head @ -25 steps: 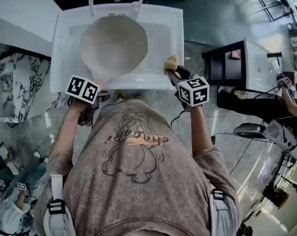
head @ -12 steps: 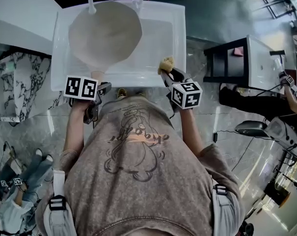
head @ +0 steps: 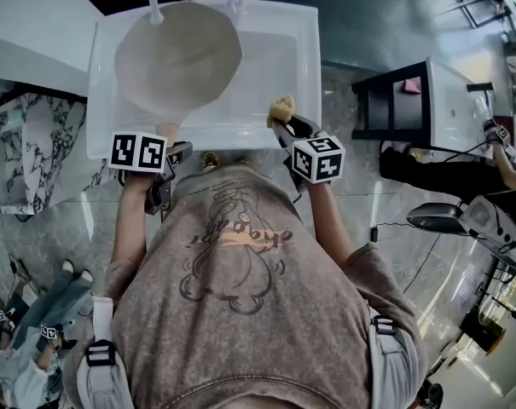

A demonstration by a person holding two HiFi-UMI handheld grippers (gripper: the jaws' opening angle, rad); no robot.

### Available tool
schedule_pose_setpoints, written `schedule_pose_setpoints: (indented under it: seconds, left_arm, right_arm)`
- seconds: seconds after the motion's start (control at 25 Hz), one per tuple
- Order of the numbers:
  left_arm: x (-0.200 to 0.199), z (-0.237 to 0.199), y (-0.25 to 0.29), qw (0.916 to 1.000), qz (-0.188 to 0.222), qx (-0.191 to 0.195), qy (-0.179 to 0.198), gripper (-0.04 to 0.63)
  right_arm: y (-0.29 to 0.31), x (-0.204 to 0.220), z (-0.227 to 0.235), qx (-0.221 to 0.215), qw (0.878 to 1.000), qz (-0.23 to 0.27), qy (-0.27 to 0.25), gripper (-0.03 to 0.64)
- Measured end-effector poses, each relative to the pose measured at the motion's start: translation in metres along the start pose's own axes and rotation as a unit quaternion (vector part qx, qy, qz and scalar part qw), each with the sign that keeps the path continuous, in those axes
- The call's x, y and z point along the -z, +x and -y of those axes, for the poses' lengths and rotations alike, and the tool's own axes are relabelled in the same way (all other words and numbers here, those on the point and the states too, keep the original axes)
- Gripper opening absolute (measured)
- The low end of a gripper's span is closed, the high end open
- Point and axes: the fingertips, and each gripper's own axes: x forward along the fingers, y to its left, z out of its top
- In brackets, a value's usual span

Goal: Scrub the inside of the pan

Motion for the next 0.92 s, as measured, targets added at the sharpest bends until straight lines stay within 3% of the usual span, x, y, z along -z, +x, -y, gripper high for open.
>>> schedule_pose_setpoints:
  seconds: [0.92]
  left_arm:
    - [0.001,0.002,-0.004,0.9999,0.001,0.008,-0.009,0.069]
  right_arm:
    - [0.001,0.003,-0.015,-0.020,1.000,-0.006,-0.009,0.140]
